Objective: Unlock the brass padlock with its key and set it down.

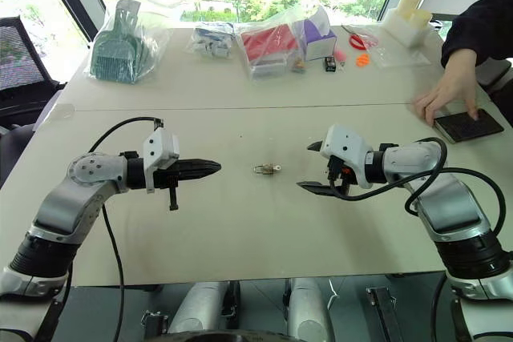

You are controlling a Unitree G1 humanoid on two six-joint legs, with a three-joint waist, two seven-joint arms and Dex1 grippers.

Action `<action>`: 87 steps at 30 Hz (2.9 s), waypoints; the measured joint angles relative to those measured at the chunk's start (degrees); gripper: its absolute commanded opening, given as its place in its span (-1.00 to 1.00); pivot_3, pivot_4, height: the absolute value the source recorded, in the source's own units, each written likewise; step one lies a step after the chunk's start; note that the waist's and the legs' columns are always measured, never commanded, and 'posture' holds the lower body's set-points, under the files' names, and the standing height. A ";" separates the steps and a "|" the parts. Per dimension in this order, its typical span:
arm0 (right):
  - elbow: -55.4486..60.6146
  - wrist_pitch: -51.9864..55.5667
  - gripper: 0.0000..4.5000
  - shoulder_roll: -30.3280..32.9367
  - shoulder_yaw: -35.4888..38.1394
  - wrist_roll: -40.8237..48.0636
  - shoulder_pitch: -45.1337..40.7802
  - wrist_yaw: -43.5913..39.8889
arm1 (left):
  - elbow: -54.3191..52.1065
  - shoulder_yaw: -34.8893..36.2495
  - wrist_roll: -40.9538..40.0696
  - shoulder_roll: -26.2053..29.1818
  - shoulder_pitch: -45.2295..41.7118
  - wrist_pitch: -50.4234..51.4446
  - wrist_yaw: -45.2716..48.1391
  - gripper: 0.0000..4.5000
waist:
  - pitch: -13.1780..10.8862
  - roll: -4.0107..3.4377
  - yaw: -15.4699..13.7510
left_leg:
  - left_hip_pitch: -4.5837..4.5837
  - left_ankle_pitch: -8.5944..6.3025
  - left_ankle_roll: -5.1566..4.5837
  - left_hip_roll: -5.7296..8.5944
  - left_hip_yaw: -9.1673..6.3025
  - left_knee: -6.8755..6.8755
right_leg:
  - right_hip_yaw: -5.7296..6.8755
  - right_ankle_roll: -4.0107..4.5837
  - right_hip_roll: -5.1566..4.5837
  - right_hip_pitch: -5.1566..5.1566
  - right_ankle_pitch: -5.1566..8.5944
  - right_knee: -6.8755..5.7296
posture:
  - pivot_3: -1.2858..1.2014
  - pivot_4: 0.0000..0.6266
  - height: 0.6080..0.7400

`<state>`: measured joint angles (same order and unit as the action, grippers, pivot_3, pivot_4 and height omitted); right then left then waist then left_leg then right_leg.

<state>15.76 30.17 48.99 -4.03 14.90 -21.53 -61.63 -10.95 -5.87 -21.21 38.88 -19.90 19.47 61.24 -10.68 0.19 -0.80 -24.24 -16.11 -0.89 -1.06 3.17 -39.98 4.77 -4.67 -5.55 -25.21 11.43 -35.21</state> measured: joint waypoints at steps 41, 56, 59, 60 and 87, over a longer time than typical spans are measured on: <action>1.70 1.66 1.00 -0.52 -1.35 -0.08 -1.56 0.52 | 14.47 -6.45 5.97 -9.68 -7.78 -9.29 2.38 0.34 | 0.02 0.02 -0.03 | 0.02 0.01 0.00 0.08 0.00 -0.05 | 0.00 -0.04 0.00 0.04 -0.02 -0.06 | 0.03 -0.52 1.00; 6.80 4.31 1.00 -0.10 0.09 0.29 3.02 3.87 | 49.91 -11.31 15.23 -22.53 -22.81 -27.45 6.72 0.99 | 0.01 0.04 -0.06 | 0.01 0.00 -0.02 0.10 -0.02 -0.08 | 0.02 -0.05 -0.01 0.05 -0.03 -0.06 | 0.03 -0.52 1.00; 7.12 4.51 1.00 0.07 0.23 0.48 3.58 4.20 | 55.35 -11.23 16.48 -23.87 -24.53 -30.41 6.87 0.99 | 0.01 0.04 -0.05 | 0.01 0.00 -0.03 0.10 -0.03 -0.08 | 0.02 -0.05 -0.01 0.05 -0.03 -0.06 | 0.03 -0.52 1.00; 7.15 4.52 1.00 0.09 0.24 0.51 3.59 4.39 | 56.72 -11.23 16.94 -24.41 -25.38 -31.42 6.90 0.99 | 0.02 0.04 -0.15 | 0.01 0.00 -0.03 0.10 -0.04 -0.09 | 0.02 -0.05 -0.03 0.06 -0.03 -0.06 | 0.03 -0.52 1.00; 7.52 -0.51 1.00 -1.18 -2.64 -3.60 2.45 8.30 | 58.52 -9.03 17.98 -24.68 -25.18 -33.31 9.02 -0.67 | 0.04 0.07 0.32 | 0.19 -0.01 -0.04 0.06 -0.07 -0.08 | 0.04 -0.05 -0.02 0.20 -0.04 -0.08 | 0.03 -0.52 1.00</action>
<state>23.28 29.67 47.81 -6.67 11.31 -19.08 -53.32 47.57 -14.90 -3.23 14.20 -45.07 -13.84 70.26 -10.64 0.25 -0.48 -24.05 -16.12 -0.93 -1.00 3.10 -40.06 4.82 -4.72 -5.57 -25.01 11.39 -35.29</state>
